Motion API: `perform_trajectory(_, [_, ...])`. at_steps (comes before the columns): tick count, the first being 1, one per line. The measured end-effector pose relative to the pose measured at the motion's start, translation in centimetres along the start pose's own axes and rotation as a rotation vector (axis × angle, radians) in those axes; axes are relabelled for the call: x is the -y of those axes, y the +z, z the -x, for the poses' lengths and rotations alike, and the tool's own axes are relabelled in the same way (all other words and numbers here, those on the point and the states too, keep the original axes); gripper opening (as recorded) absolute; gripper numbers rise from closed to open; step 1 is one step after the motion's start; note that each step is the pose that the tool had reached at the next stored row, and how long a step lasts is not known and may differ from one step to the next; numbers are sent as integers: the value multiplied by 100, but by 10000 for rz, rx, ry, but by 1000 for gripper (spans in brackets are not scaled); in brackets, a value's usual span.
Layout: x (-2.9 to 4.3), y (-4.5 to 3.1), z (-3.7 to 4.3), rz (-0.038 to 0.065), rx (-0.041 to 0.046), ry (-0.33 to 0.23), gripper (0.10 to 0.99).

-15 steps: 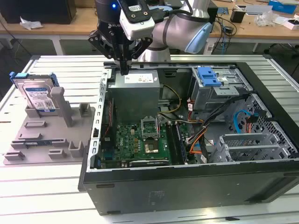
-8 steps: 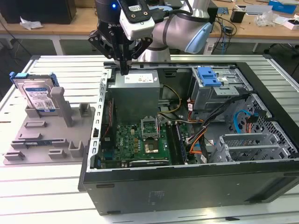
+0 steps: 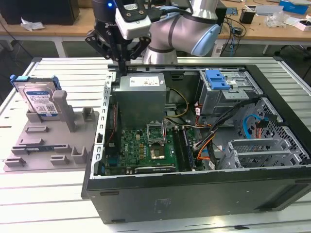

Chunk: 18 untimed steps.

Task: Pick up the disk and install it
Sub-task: 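Reach for the disk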

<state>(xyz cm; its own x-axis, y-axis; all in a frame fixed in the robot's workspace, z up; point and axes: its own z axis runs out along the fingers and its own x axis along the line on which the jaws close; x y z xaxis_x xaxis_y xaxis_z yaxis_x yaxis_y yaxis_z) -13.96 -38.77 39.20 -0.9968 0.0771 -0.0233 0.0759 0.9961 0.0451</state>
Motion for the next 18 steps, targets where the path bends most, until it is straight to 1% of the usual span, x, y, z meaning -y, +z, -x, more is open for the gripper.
perform_trajectory(1, [-18, 3, -45, 0, 0, -2, 106])
perform_trajectory(4, [-59, 10, -144, -1, 0, 1, 106])
perform_trajectory(5, [-81, 14, -197, 0, 0, 1, 106])
perform_trajectory(7, [-112, 19, -274, -1, 0, 3, 106])
perform_trajectory(9, [-153, 27, -375, 0, 1, 5, 106])
perform_trajectory(12, [-195, 35, -477, -1, 0, 8, 106])
perform_trajectory(14, [-234, 43, -575, -2, -1, 8, 106])
perform_trajectory(16, [-261, 49, -645, -1, -1, 6, 106])
perform_trajectory(18, [-295, 58, -735, -2, -1, 9, 106])
